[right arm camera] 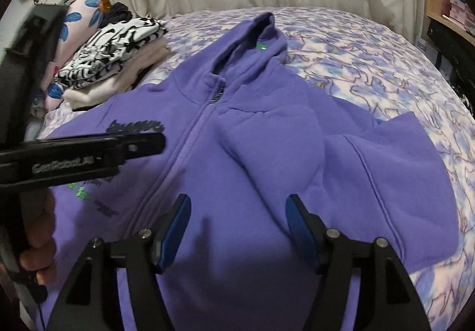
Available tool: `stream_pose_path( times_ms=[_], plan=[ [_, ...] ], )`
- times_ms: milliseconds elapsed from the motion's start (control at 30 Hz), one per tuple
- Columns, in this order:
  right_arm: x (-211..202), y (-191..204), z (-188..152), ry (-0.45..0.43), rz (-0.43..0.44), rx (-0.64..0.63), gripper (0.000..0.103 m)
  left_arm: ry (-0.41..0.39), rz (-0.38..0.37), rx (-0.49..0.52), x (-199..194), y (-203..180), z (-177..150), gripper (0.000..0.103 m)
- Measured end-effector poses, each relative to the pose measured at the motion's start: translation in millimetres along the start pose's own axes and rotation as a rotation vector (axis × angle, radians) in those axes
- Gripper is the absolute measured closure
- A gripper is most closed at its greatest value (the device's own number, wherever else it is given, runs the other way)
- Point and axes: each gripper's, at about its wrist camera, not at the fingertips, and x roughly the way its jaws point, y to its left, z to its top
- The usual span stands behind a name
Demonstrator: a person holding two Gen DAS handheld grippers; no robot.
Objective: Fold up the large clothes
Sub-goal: 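Fold the held sleeve across the hoodie front and open the right tool, then grasp the folded sleeve's ribbed cuff with the left tool and straighten it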
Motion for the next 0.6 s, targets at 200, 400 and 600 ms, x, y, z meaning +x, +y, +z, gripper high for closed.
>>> stream_pose_path(
  times_ms=[200, 400, 600],
  plan=[
    [-8, -8, -3, 0.006, 0.04, 0.033, 0.036, 0.045, -0.11, 0.007, 14, -25, 9, 0.046],
    [-34, -33, -9, -0.055, 0.002, 0.132, 0.036, 0.083, -0.058, 0.12, 26, -85, 29, 0.04],
    [-54, -47, -16, -0.088, 0.003, 0.176, 0.037, 0.132, 0.07, 0.154, 50, -133, 60, 0.04]
  ],
)
